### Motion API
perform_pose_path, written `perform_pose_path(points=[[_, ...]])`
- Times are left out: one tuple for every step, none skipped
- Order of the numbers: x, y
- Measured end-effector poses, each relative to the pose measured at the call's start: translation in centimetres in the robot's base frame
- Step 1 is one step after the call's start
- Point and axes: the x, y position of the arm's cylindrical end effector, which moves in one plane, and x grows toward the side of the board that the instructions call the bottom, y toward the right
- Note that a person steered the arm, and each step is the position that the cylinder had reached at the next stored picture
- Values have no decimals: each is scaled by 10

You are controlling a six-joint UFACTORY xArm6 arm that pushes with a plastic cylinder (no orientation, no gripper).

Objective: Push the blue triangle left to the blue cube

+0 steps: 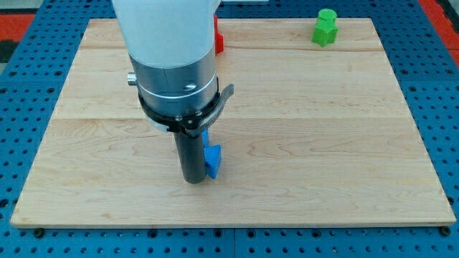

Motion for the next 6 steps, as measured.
perform_pose_path(points=[[13,-2],[13,35],[10,55],[-6,41],[-18,14],[-29,-10]])
